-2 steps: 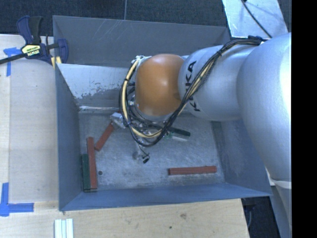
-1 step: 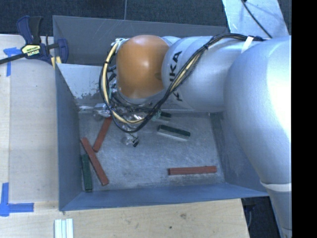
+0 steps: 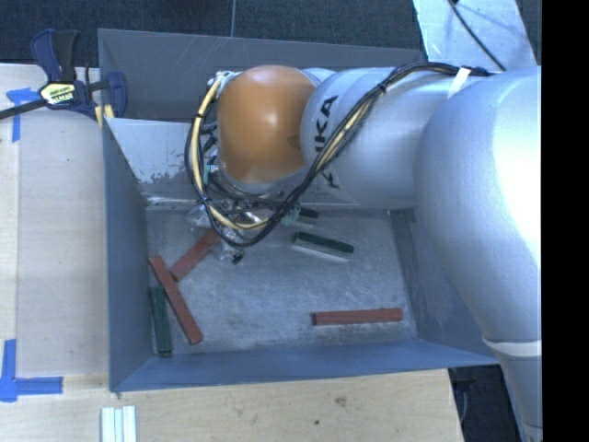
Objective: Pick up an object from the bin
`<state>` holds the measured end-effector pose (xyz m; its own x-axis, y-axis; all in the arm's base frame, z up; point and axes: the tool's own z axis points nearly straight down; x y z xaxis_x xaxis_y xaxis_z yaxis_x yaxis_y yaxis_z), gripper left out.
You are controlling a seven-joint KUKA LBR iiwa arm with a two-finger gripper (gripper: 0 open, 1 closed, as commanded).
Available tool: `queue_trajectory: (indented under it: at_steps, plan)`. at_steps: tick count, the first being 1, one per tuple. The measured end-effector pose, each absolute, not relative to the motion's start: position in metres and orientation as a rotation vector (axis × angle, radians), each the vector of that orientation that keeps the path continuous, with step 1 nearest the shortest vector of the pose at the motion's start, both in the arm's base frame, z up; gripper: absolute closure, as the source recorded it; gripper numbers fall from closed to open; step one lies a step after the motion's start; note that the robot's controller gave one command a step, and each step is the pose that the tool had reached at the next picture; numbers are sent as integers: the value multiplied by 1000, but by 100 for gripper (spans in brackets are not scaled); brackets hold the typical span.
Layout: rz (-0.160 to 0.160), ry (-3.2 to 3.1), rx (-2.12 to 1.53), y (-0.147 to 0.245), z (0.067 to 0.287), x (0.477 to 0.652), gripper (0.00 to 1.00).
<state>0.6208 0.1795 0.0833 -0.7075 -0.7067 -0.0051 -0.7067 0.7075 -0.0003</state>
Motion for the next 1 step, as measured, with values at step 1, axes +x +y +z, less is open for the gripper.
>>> queue_trajectory:
  at_steps: [1]
  plan:
    - [-5,2871,-1249,127,233,611,100]
